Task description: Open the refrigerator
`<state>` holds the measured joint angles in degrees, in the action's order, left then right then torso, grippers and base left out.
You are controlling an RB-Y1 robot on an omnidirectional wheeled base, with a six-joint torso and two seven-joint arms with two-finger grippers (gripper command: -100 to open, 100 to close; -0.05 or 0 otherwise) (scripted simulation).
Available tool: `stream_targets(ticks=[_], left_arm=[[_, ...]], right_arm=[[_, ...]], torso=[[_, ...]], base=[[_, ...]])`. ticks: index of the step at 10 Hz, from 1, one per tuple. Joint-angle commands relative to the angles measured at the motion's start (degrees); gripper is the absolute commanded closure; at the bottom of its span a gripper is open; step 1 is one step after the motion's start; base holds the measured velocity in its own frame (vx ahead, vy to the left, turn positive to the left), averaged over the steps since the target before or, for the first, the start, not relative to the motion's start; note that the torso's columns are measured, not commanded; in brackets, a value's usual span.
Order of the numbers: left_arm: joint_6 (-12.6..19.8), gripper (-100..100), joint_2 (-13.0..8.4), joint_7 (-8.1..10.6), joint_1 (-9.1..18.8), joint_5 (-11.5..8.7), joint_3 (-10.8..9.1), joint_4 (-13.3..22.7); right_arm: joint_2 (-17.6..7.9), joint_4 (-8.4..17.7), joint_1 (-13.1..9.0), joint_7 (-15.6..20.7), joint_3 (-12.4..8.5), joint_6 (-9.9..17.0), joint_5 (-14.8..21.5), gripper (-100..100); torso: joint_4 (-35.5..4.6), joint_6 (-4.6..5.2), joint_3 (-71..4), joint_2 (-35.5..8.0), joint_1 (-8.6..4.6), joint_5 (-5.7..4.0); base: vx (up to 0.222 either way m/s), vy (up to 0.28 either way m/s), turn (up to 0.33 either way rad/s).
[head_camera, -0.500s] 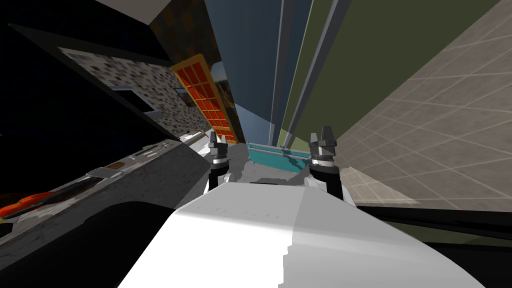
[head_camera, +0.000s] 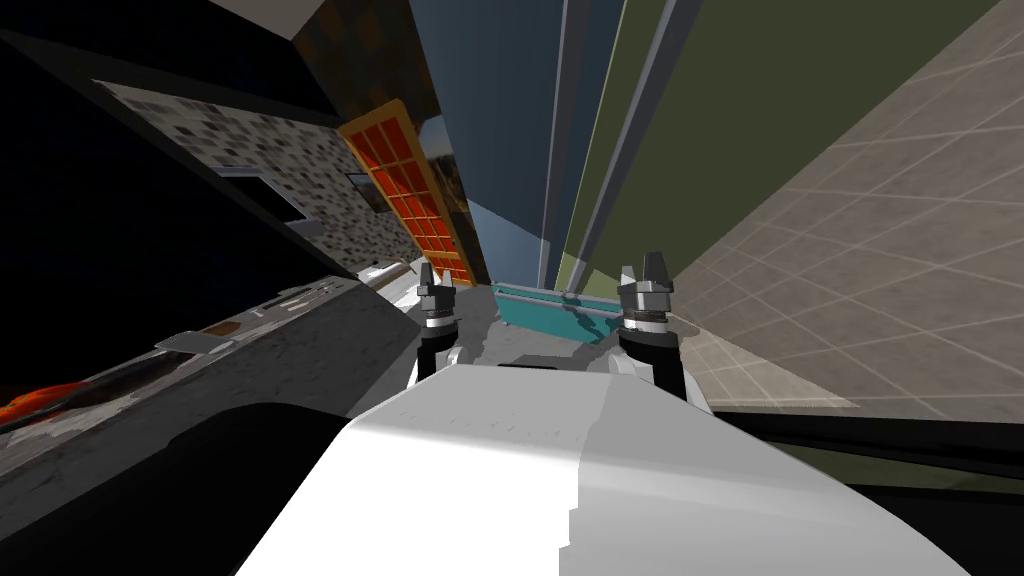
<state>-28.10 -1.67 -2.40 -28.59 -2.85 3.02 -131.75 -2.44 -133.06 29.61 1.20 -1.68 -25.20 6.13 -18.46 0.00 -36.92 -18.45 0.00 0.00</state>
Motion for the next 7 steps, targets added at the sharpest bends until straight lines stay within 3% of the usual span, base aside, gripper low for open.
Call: stream_targets(ticks=[1,4,5,7], left_arm=[[0.0,0,0.0,0.00,0.0,0.0,0.00,0.0],[0.0,0,0.0,0.00,0.0,0.0,0.00,0.0],[0.0,0,0.0,0.00,0.0,0.0,0.00,0.0],[0.0,0,0.0,0.00,0.0,0.0,0.00,0.0]], right_arm=[[0.0,0.0,0.0,0.0,0.0,0.0,0.0,0],[0.0,0.0,0.0,0.0,0.0,0.0,0.0,0],[-1.8,1.5,-1.3,2.5,0.0,0.6,1.0,-100],[-3.0,3.1,-2.6,5.2,-0.1,1.3,2.0,-100]], torso=[[-4.2,0.00,-8.4,-4.2,0.00,0.00],[-16.9,0.00,-33.8,-16.9,0.00,0.00],[-21.1,0.00,-42.3,-21.2,0.00,0.00],[-23.6,0.00,-47.4,-23.6,0.11,0.03]], base=[[0.000,0.000,0.000],[0.000,0.000,0.000],[0.013,0.020,-0.037],[0.017,0.039,-0.037]])
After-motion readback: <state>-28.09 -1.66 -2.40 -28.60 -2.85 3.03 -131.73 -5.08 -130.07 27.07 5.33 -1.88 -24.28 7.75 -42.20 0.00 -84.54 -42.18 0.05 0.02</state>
